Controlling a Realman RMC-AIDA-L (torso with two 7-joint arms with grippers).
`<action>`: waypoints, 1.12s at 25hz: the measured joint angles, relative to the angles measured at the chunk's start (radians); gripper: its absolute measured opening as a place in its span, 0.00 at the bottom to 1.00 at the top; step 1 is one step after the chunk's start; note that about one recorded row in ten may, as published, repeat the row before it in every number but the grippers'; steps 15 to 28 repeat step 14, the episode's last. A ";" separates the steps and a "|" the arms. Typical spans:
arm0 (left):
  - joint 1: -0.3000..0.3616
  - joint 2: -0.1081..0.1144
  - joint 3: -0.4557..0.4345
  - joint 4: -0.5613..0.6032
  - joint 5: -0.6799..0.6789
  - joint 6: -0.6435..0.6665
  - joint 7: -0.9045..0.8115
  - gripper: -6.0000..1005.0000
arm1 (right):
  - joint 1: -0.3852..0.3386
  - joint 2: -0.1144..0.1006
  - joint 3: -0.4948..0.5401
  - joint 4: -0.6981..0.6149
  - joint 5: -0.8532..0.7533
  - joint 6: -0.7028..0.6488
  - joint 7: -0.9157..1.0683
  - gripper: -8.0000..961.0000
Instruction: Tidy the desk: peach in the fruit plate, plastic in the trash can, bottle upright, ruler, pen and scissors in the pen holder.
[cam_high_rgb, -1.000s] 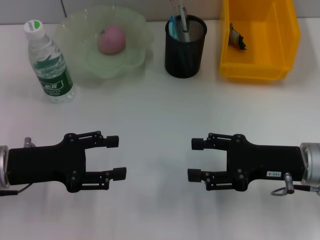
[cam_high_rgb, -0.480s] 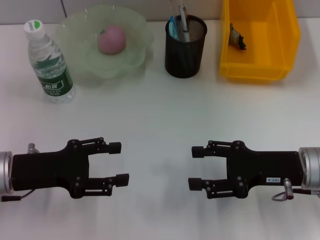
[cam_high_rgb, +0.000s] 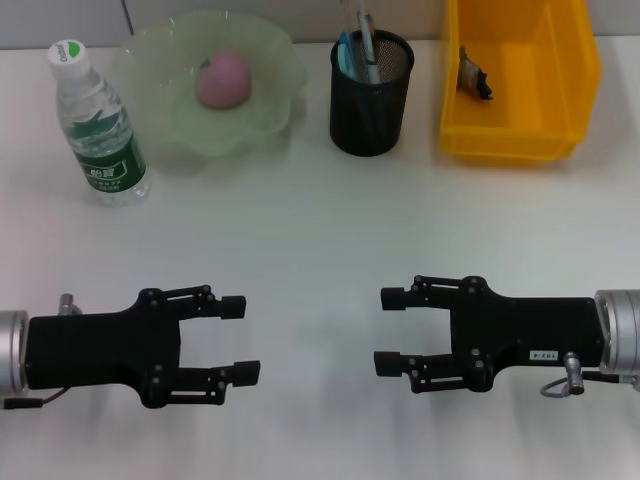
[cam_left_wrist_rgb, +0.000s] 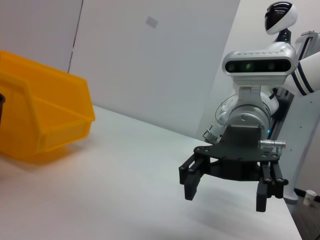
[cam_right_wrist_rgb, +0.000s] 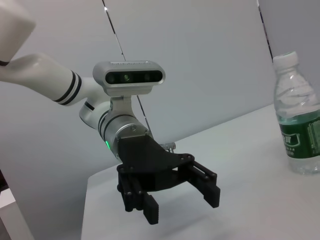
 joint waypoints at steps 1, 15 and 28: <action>-0.001 0.000 0.000 0.000 0.000 0.000 0.000 0.80 | 0.000 0.000 0.000 0.000 0.000 0.000 0.000 0.83; -0.003 -0.001 0.000 -0.002 0.000 -0.004 0.000 0.79 | -0.003 0.002 0.004 -0.001 0.004 0.003 -0.016 0.83; -0.003 -0.001 0.000 -0.002 0.000 -0.004 0.000 0.79 | -0.003 0.002 0.004 -0.001 0.004 0.003 -0.016 0.83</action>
